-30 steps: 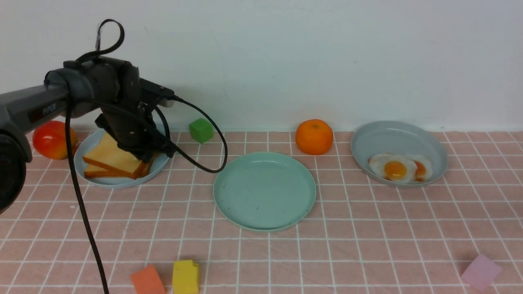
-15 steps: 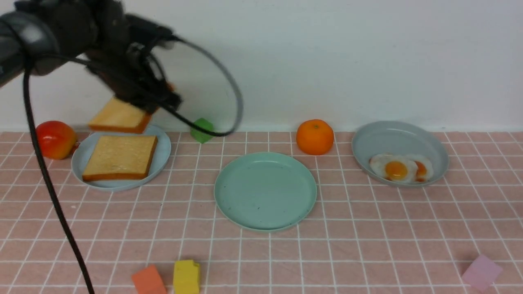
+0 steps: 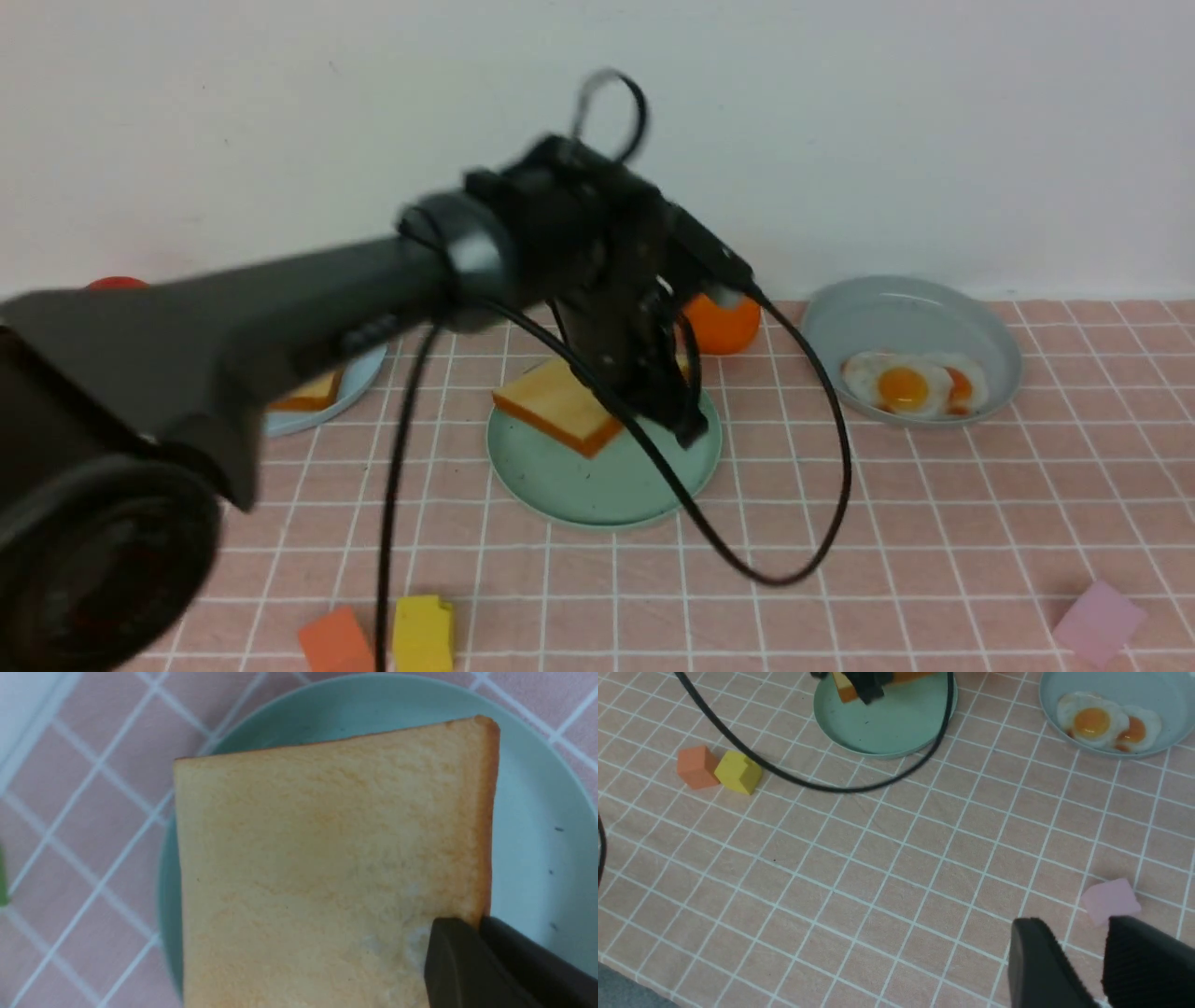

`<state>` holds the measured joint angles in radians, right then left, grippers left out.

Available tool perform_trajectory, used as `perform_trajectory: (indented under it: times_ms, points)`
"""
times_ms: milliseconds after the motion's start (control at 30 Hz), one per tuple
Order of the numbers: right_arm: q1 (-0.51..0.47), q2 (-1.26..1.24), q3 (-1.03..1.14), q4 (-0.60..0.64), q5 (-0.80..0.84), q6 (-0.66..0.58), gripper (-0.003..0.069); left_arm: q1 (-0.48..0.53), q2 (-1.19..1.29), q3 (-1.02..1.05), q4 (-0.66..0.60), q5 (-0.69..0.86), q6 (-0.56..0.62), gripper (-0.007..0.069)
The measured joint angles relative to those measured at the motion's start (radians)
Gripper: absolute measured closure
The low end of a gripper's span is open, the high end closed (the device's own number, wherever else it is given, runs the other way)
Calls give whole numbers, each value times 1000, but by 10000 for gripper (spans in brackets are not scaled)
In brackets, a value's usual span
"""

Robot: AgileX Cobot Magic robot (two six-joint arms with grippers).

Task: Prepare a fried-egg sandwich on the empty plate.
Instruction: Use the left arm to put a slice of bread into the empty plate in the middle, then use the right arm to grab a fried egg

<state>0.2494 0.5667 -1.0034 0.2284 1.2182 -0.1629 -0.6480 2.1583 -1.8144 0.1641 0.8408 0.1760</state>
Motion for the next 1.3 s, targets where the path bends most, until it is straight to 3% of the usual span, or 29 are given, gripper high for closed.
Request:
perform_trajectory:
  times_ms: [300,500,567,700,900,1000,1100,1300]
  points:
    - [0,0,0,-1,6,0,417,-1,54,0,9,-32,0,605]
    - [0,0,0,-1,9,0,417,-1,57,0,-4,-37,0,461]
    - [0,0,0,-1,9,0,417,-1,57,0,-5,-37,0,354]
    - [0,0,0,-1,9,0,417,-1,54,0,-13,-33,-22,223]
    - [0,0,0,-17,8,0,417,-1,2,1,-20,0,-123,162]
    - [0,21,0,-23,-13,2,417,-1,-123,2,-45,45,-183,201]
    - [0,75,0,-23,-35,2,417,-1,-248,2,-85,90,-208,293]
    - [0,336,0,-27,-146,2,417,-1,-593,22,-227,255,-213,638]
